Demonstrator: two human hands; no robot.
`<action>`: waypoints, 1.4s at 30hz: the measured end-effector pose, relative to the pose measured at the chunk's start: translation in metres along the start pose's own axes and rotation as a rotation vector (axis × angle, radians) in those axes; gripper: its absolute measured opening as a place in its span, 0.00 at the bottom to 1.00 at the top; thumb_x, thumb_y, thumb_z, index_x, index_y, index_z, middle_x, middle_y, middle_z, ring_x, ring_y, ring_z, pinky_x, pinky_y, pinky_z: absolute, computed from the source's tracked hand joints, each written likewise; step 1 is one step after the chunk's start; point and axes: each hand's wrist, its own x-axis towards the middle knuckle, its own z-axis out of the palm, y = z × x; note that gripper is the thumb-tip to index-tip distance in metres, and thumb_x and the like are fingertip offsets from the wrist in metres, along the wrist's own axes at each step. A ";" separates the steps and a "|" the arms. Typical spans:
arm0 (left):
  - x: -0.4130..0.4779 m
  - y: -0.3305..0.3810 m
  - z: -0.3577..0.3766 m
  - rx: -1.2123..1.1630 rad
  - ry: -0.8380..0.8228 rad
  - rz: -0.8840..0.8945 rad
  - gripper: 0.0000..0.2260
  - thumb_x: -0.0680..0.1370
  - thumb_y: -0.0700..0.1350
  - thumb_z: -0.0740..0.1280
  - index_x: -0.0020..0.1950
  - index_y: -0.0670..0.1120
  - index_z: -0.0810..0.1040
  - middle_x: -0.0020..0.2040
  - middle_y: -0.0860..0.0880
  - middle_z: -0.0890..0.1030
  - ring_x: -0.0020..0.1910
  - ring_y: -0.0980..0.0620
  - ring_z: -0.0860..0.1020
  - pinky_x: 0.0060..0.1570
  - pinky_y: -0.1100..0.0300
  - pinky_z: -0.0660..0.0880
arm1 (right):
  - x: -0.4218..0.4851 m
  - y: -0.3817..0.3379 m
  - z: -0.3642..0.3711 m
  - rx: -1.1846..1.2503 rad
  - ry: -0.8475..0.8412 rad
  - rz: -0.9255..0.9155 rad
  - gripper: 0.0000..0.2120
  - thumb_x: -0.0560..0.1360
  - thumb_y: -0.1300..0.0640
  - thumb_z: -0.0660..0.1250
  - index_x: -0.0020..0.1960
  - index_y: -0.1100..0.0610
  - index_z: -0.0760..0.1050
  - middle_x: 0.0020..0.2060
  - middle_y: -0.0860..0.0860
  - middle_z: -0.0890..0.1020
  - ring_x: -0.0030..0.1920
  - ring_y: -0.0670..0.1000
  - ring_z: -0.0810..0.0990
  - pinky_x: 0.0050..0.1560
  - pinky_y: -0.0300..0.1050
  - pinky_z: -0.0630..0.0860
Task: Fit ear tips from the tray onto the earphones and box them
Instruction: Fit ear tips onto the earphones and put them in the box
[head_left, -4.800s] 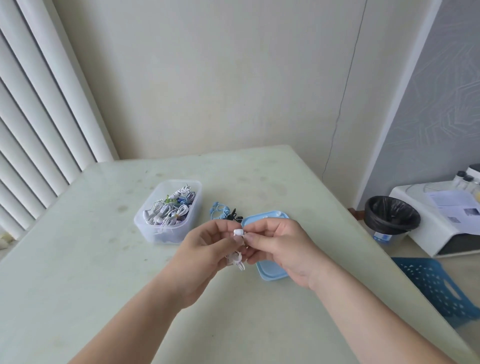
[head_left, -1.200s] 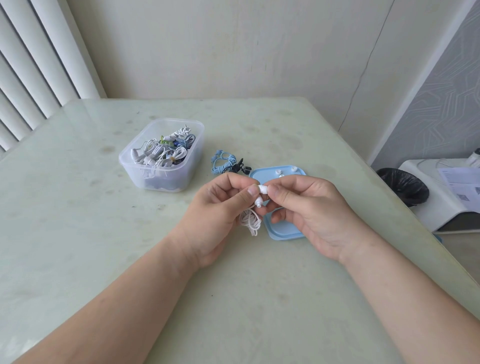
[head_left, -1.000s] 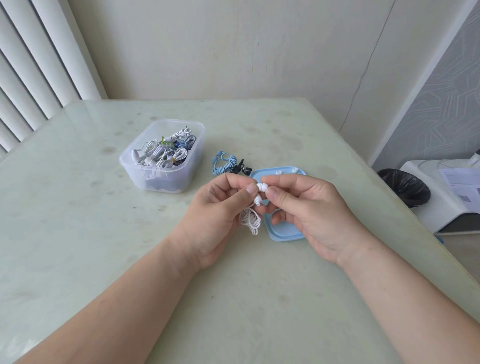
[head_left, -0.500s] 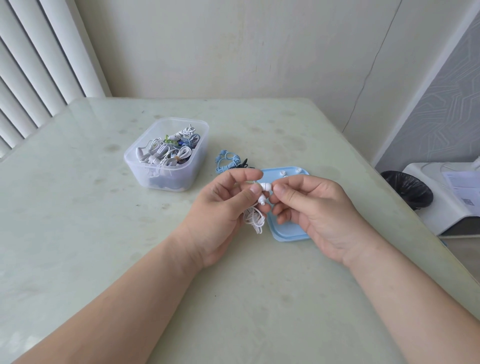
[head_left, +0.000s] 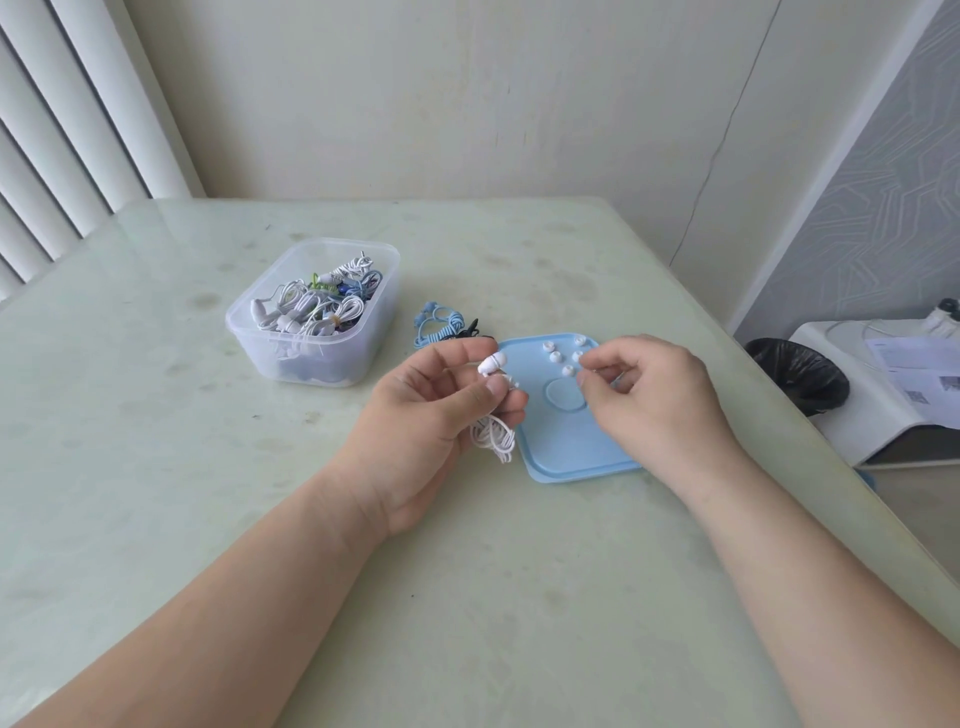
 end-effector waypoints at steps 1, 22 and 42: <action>0.000 0.000 0.000 -0.004 -0.002 -0.005 0.13 0.79 0.30 0.68 0.63 0.39 0.79 0.47 0.36 0.82 0.42 0.43 0.85 0.44 0.55 0.82 | 0.000 0.001 0.001 -0.046 -0.008 -0.029 0.04 0.75 0.56 0.74 0.49 0.49 0.84 0.41 0.44 0.81 0.37 0.43 0.78 0.44 0.42 0.78; 0.003 -0.002 -0.004 -0.005 -0.020 -0.031 0.11 0.82 0.34 0.65 0.64 0.39 0.79 0.48 0.39 0.84 0.47 0.45 0.84 0.52 0.57 0.82 | -0.021 -0.039 0.012 0.807 -0.217 0.224 0.03 0.77 0.63 0.72 0.49 0.63 0.84 0.42 0.58 0.87 0.39 0.52 0.83 0.41 0.46 0.80; 0.004 -0.008 -0.006 0.118 -0.076 0.040 0.09 0.82 0.37 0.69 0.60 0.35 0.78 0.46 0.45 0.86 0.45 0.49 0.83 0.47 0.58 0.79 | -0.024 -0.044 0.009 1.024 -0.317 0.338 0.11 0.67 0.61 0.74 0.49 0.64 0.83 0.38 0.56 0.86 0.35 0.51 0.83 0.41 0.42 0.82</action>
